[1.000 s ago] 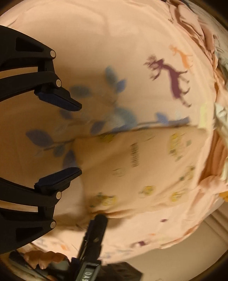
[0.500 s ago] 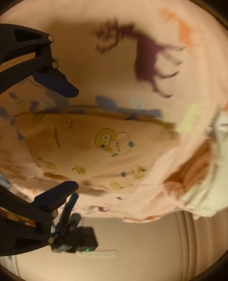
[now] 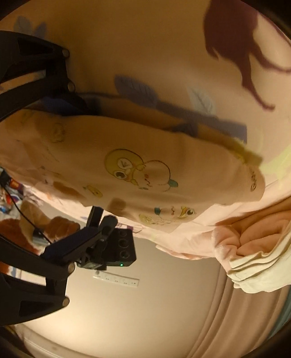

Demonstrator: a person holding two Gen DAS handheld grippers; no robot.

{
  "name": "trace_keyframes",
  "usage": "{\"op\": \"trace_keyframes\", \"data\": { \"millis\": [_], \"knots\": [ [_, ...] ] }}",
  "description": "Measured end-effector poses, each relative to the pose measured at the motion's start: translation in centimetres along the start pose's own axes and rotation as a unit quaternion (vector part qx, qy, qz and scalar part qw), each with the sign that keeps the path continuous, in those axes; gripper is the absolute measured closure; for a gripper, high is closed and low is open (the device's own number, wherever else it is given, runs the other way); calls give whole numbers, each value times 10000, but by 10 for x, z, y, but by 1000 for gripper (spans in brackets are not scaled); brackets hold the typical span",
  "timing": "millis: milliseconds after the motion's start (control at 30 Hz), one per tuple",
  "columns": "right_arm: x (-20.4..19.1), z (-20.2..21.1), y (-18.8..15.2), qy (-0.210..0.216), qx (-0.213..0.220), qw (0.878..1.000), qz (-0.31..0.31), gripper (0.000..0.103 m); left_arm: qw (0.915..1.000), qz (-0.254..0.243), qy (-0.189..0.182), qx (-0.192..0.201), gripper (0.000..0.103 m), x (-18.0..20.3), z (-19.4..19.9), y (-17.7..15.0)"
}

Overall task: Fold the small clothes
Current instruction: 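Grasp the folded shirt end with both tools and lift it off the duvet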

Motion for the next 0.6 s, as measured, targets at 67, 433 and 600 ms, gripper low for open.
{"op": "trace_keyframes", "data": {
  "millis": [67, 433, 600],
  "knots": [
    [-2, -4, 1, 141, -8, 9999, -32, 31, 10000, 39, -21, -3, 29, -3, -5, -1],
    [26, -3, -3, 420, 196, 9987, -213, 79, 9991, 120, 292, 285, 76, -17, -25, -2],
    [21, -2, -10, 212, 640, 9975, 231, 82, 9976, -61, 497, 485, 77, -12, -28, -7]
  ]
}}
Point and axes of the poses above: each gripper's, at about its wrist camera, not at the fingertips, and z roughly against the way its jaws point, x to its right, y to its top, the point moved 6 cm from there along -z, roughly the way its jaws point, and after that the axes turned 4 degrees about -y, right-handed, at the moved point
